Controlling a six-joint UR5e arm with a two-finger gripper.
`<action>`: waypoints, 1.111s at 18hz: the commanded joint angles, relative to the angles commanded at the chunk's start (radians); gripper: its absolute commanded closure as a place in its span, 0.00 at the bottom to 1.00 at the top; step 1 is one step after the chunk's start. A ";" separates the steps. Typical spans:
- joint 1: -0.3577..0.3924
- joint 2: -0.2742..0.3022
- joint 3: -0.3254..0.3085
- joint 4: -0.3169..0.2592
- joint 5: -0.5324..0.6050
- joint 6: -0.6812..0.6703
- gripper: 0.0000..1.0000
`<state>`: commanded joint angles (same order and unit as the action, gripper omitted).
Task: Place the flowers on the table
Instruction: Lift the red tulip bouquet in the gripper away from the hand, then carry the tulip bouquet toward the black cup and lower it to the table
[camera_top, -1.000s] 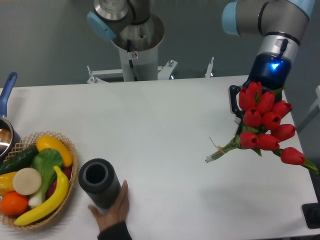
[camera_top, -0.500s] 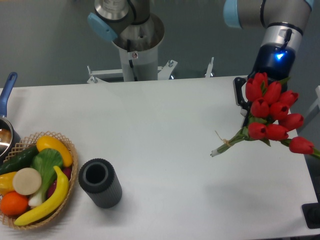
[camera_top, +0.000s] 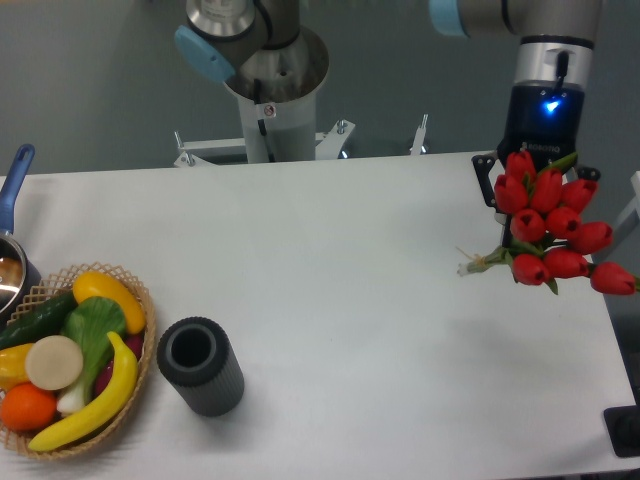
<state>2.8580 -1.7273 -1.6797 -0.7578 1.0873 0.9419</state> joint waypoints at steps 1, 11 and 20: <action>-0.012 -0.005 -0.005 0.000 0.040 0.002 0.63; -0.176 -0.080 -0.011 0.000 0.433 0.011 0.63; -0.304 -0.190 -0.012 -0.002 0.678 0.012 0.63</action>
<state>2.5543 -1.9173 -1.6920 -0.7593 1.7653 0.9541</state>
